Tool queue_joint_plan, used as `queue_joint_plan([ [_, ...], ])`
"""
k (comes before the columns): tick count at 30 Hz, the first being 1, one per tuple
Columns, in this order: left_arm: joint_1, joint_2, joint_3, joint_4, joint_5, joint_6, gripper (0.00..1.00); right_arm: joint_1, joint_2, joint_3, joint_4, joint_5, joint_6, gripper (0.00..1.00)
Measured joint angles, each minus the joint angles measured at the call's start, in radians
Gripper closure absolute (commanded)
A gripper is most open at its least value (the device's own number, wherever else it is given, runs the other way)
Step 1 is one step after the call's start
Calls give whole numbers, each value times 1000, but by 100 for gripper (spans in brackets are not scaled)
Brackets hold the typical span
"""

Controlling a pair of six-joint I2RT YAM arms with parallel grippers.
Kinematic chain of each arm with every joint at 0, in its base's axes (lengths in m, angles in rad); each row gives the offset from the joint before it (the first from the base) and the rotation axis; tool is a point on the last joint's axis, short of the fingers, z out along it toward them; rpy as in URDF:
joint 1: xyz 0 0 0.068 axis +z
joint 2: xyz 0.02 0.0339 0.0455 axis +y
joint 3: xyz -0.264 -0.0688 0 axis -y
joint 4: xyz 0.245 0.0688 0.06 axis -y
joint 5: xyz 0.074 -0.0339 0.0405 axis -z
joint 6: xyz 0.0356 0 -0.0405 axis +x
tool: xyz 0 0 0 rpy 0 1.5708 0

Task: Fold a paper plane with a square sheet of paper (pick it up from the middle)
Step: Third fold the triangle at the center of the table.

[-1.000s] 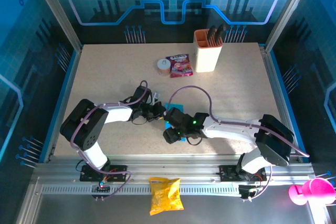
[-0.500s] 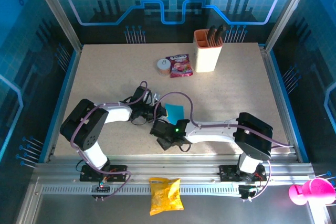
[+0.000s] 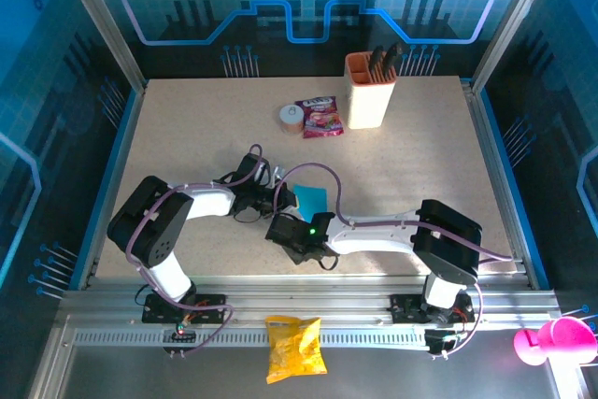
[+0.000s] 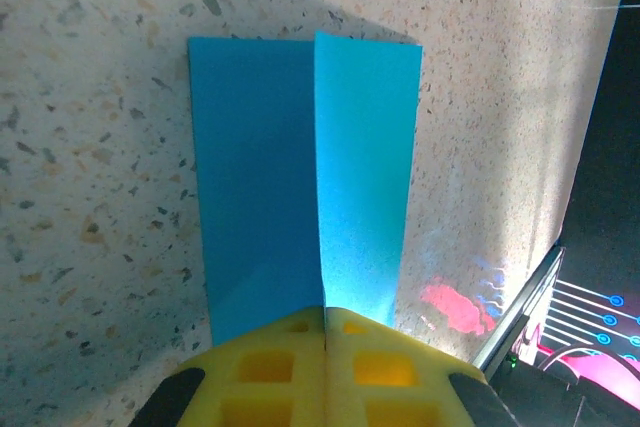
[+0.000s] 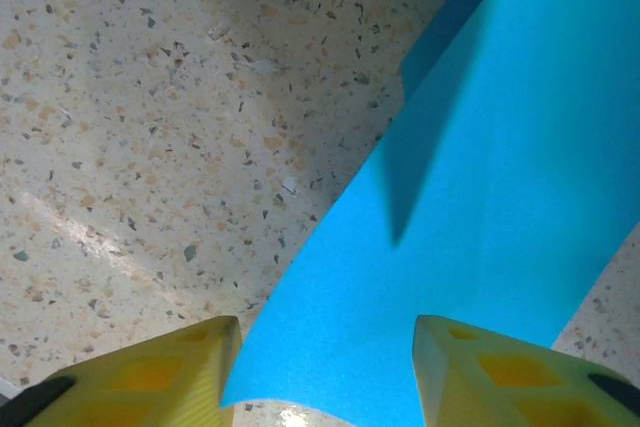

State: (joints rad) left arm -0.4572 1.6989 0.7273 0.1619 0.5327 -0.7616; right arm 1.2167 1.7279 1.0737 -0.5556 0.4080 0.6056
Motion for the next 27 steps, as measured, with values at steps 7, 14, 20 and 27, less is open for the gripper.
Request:
queue_joint_plan([
  [7, 3, 5, 0, 0, 0, 0, 100, -9, -3, 0, -5, 3, -4, 86],
  [14, 3, 8, 0, 0, 1, 0, 100, -43, -30, -2, 1, -33, -17, 100],
  [20, 5, 5, 0, -2, 6, -7, 68, -130, -86, -55, 64, -156, -64, 100],
  [27, 24, -99, 2, -61, -5, 11, 55, -171, -101, -107, 124, -286, -113, 100],
])
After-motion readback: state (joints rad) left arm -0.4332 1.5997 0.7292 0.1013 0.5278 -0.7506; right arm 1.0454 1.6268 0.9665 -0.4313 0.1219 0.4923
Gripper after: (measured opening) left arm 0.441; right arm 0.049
